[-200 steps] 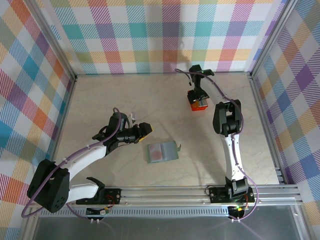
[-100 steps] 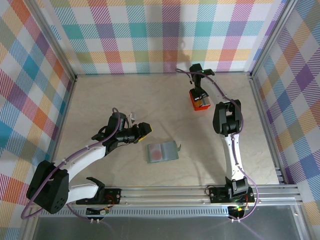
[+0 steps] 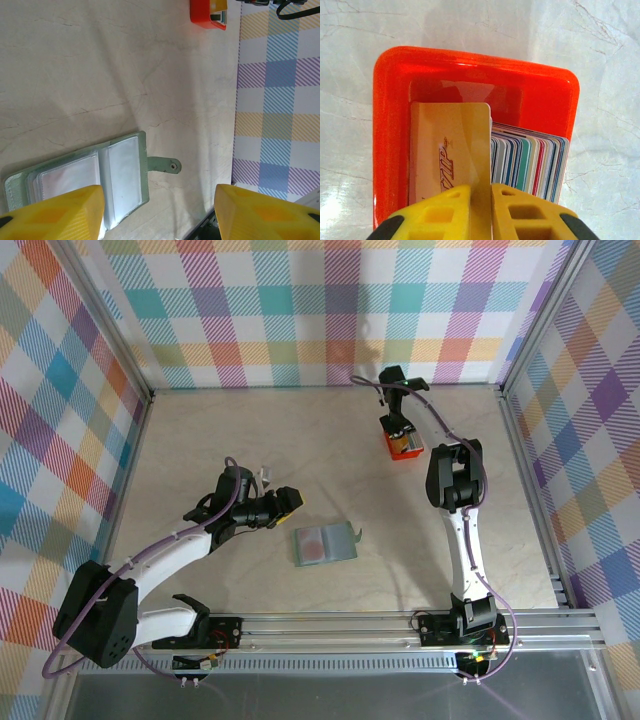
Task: Put the credit cards into the card holder
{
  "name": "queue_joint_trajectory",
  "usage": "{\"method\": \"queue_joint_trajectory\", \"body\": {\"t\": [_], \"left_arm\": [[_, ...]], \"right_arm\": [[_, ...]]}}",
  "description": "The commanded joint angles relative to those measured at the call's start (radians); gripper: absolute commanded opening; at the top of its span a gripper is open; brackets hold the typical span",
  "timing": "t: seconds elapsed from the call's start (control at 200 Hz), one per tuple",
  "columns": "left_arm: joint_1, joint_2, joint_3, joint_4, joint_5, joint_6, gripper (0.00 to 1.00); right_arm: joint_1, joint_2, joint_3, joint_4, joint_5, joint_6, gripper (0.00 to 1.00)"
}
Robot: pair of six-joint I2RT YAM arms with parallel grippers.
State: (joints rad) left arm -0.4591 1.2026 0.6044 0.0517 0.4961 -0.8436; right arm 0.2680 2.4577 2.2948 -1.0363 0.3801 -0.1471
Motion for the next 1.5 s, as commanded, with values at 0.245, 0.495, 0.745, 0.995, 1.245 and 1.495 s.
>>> {"method": "queue_joint_trajectory", "body": {"t": [0.245,0.495,0.745,0.995,1.245,1.495], "left_arm": [[0.013,-0.025,-0.026,0.005,0.008,0.001,0.59],[0.013,-0.030,-0.035,0.009,0.006,-0.004,0.59],[0.013,-0.053,-0.050,0.002,-0.008,-0.014,0.59],[0.013,-0.129,-0.040,-0.047,-0.059,-0.017,0.59],[0.013,-0.190,-0.051,-0.037,-0.079,-0.053,0.59],[0.014,-0.210,-0.030,0.066,-0.032,-0.102,0.59]], "right_arm": [[-0.009,-0.070,0.035,0.001,-0.028,-0.005,0.04],[-0.014,-0.083,0.035,-0.021,-0.153,0.026,0.00],[-0.052,-0.148,-0.029,-0.020,-0.333,0.122,0.00],[-0.053,-0.398,-0.145,0.046,-0.231,0.194,0.00],[-0.053,-0.760,-0.467,0.243,-0.404,0.299,0.00],[-0.053,-1.044,-0.765,0.430,-0.629,0.455,0.00]]}}
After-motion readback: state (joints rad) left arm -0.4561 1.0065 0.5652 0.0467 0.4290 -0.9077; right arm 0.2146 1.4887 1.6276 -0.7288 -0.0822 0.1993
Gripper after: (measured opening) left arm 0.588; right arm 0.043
